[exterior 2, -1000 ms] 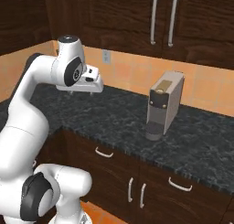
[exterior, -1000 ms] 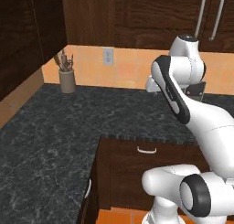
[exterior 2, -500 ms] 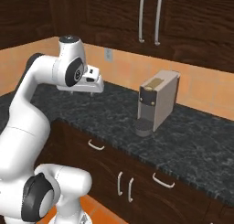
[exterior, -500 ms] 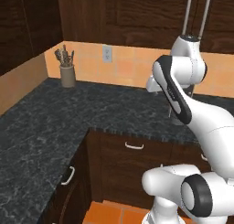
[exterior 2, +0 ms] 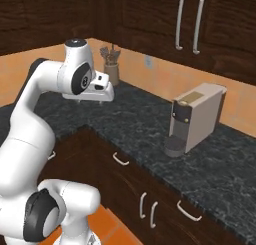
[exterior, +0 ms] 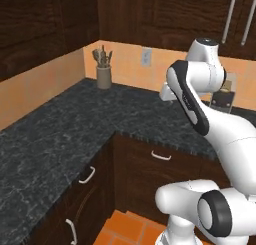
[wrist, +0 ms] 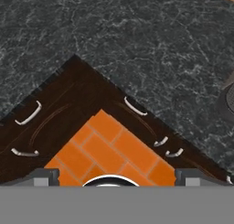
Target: Take a straw from the drawer in front and place it inside the glass cup on the dining counter.
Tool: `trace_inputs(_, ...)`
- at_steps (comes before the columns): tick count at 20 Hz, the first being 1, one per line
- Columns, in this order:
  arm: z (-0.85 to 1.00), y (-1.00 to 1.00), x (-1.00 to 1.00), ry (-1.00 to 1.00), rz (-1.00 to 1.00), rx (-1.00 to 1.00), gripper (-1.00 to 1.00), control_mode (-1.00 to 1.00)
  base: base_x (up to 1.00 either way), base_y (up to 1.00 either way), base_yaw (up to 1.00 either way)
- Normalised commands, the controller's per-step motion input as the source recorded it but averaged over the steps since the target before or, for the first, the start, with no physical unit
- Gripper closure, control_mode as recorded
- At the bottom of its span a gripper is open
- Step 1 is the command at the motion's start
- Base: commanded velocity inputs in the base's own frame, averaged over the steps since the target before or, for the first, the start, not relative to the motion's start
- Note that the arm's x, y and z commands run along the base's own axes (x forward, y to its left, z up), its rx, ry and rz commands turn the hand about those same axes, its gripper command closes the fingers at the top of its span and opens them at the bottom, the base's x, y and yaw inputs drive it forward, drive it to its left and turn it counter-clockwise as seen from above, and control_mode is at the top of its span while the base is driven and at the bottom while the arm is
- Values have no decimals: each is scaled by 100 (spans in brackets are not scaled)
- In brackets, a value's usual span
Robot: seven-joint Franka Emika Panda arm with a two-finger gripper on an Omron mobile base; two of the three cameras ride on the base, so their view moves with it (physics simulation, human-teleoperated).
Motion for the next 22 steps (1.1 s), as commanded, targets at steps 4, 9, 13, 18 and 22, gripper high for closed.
trace_inputs(4,0,0,0,0,0,0,-100,100,-28,-51,25)
trace_inputs(9,0,0,0,0,0,0,-100,100,-11,-41,19)
trace_inputs(13,0,0,0,0,0,0,-100,100,-2,-40,18)
trace_inputs(18,0,0,0,0,0,0,-100,100,0,-46,17)
trace_inputs(22,0,0,0,0,0,0,-100,100,0,-47,15)
